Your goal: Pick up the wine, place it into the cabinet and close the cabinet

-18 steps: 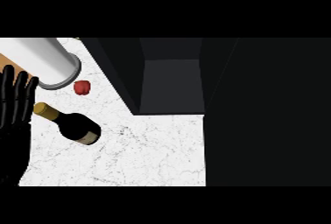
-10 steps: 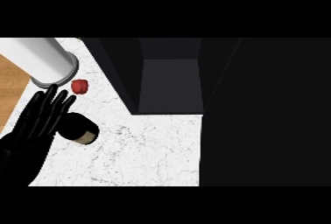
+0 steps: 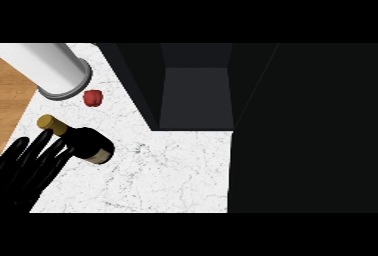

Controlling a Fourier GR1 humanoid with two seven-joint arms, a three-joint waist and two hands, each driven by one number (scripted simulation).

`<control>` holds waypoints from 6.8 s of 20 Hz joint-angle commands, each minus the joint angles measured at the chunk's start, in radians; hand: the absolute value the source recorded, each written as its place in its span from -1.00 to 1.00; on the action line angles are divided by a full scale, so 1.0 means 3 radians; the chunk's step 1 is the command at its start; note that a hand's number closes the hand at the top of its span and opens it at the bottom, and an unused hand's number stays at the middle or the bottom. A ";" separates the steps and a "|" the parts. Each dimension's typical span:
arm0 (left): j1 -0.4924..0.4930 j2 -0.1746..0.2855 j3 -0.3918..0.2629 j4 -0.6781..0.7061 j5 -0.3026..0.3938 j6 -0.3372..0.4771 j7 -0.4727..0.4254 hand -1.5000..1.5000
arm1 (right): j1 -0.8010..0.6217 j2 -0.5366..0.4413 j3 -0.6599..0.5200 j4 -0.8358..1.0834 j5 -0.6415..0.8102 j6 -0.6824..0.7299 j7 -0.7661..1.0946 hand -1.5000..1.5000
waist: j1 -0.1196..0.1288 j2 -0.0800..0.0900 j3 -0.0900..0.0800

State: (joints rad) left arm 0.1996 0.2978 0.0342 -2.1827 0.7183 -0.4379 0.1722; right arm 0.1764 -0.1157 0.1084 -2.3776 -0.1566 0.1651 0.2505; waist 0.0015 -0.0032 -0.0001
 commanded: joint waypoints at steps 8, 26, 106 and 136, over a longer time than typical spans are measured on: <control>0.0033 0.0106 0.0436 -0.0419 0.0695 0.0260 0.0562 -1.00 | -0.0265 -0.0007 -0.0043 -0.0485 -0.0152 -0.0167 0.0751 -1.00 | 0.0002 0.0006 0.0000; -0.0033 0.0257 0.1328 -0.0213 0.1157 0.0196 0.0924 -1.00 | -0.0408 0.0053 0.0026 -0.0680 0.0049 -0.0295 0.1024 -1.00 | -0.0004 0.0003 0.0000; -0.1805 0.0132 0.0889 0.4987 -0.2045 -0.0963 -0.2293 -1.00 | -0.0710 0.0246 0.0283 -0.0988 0.0283 -0.0404 0.1618 -1.00 | -0.0064 0.0008 -0.0004; -0.1748 0.0079 0.0336 0.5296 -0.2431 -0.0946 -0.3259 1.00 | -0.0670 0.0153 -0.0154 -0.0499 -0.0044 -0.0135 0.1174 -1.00 | -0.0040 0.0016 0.0000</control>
State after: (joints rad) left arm -0.3923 0.3417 0.1834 -0.5649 0.0519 -0.6795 -0.6256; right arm -0.0915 -0.0629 0.1044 -2.4816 -0.0719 0.0903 0.6432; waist -0.0167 -0.0007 0.0015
